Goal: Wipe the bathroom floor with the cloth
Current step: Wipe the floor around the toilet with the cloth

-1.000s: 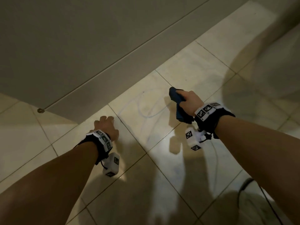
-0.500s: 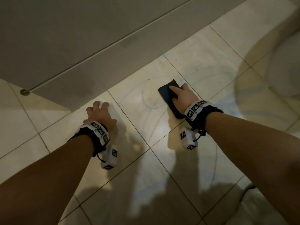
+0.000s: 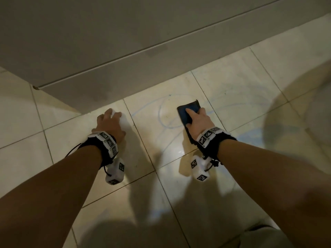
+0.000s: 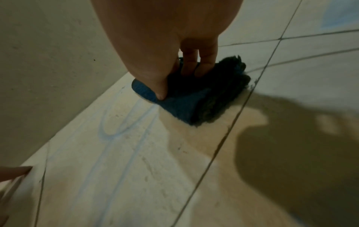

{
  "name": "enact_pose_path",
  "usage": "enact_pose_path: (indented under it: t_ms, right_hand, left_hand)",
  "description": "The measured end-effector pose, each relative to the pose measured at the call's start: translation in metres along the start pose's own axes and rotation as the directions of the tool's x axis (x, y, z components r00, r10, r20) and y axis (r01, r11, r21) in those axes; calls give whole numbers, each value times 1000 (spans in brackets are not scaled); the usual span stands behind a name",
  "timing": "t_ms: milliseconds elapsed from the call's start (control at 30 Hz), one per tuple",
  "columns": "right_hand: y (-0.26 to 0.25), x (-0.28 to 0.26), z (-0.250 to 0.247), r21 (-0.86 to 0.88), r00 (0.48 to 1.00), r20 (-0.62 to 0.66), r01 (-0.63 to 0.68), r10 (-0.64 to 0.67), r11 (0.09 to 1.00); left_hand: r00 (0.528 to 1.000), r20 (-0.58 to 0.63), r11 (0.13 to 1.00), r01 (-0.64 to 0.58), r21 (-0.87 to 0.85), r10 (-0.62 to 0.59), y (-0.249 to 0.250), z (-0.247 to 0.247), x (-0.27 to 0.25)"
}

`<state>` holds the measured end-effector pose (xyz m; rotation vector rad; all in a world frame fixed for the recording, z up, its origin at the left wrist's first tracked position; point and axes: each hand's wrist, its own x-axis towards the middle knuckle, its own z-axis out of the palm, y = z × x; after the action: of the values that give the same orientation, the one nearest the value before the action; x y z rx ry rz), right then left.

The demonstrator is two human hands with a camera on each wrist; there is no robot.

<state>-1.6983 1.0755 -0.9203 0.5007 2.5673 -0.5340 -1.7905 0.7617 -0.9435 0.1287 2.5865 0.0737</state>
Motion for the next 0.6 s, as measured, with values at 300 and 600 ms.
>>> enact_pose_path:
  t_ms: [300, 600]
  right_hand:
    - [16, -6, -12, 215, 975, -221, 69, -20, 974]
    - [32, -7, -30, 95, 960, -279, 35, -7, 995]
  left_hand:
    - [1000, -18, 991, -14, 130, 17, -2, 6, 16]
    - [999, -5, 990, -30, 137, 31, -2, 2, 17]
